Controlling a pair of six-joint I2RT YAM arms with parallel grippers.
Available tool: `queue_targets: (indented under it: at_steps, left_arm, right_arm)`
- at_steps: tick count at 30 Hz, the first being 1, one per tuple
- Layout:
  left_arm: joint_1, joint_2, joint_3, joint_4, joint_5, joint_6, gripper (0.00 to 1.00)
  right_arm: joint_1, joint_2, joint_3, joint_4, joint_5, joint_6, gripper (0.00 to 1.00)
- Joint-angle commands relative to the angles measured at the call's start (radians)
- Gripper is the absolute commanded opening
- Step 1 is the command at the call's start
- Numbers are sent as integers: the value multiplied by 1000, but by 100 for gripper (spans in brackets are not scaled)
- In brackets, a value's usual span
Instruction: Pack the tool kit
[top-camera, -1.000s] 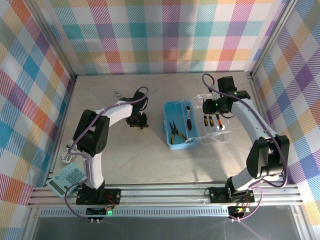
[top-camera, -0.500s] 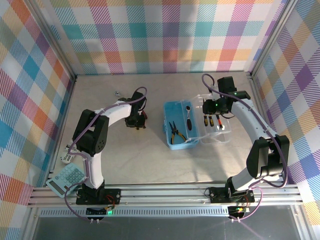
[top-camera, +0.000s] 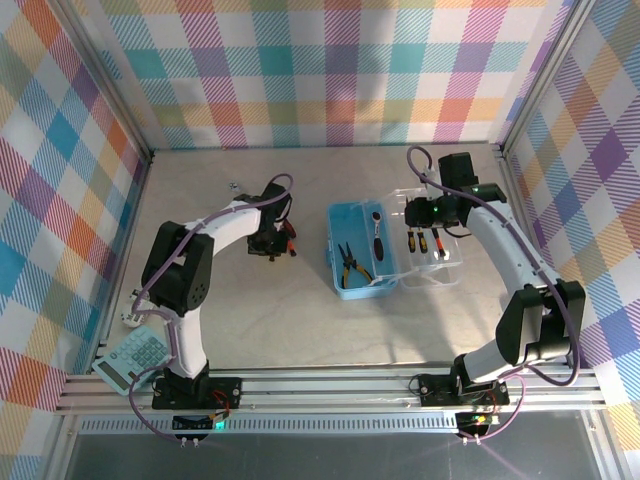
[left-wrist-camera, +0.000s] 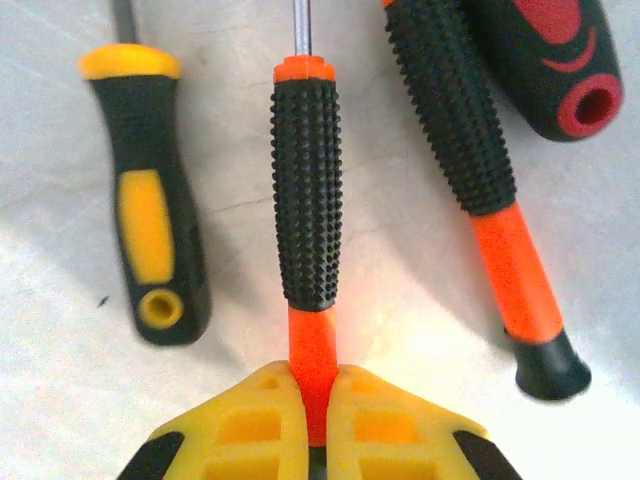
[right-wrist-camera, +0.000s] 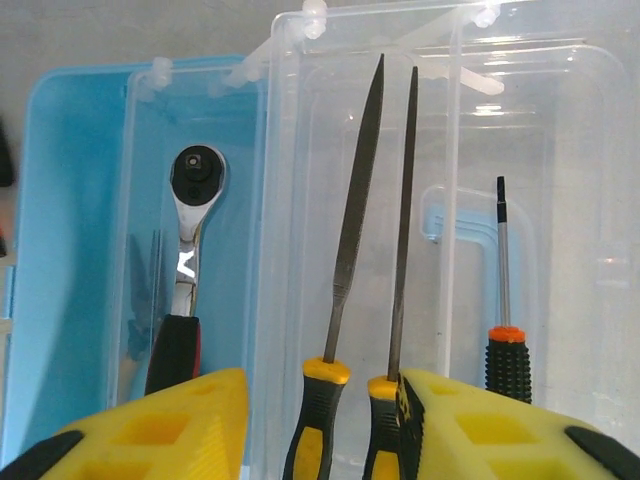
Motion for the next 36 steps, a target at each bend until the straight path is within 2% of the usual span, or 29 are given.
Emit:
queue_targets:
  at_steps: [1,2,5,8,11,15,21,26,31,34,36]
  left_arm:
    - [6,-113,46,-81,-30,29,0]
    - [7,-131,55,-86,-31,32,0]
    - [15,-173,68,-86,16,39,0]
    - [20,-213,72,-49,133,43,0]
    - [19,-256,49,59,359,40,0]
    - [4,-296,2,280,663,-38,0]
    - [-47,-315,-43,561,847,-166,0]
    - [-90,-324,-76,715,906,-251,0]
    - [-120,-322,-79,744,915,-262,0]
    - [-128,-320,-79,759,923,-268,0]
    - [-131,-323,-79,763,925,-270,0]
  right_arm:
    - [8,-29,3,-4,-48,-10,50]
    - [6,-31,6,-3,-58,-8,56]
    - [6,-42,11,7,-101,1,99]
    - [7,-58,16,32,-186,24,99]
    - [13,-75,14,96,-303,73,99]
    - [59,-82,10,231,-412,160,99]
    - [141,-19,36,417,-439,297,100]
    - [173,48,77,488,-433,361,91]
    - [206,105,115,504,-425,382,79]
    - [220,122,115,516,-419,393,65]
    - [222,124,113,522,-417,396,50]
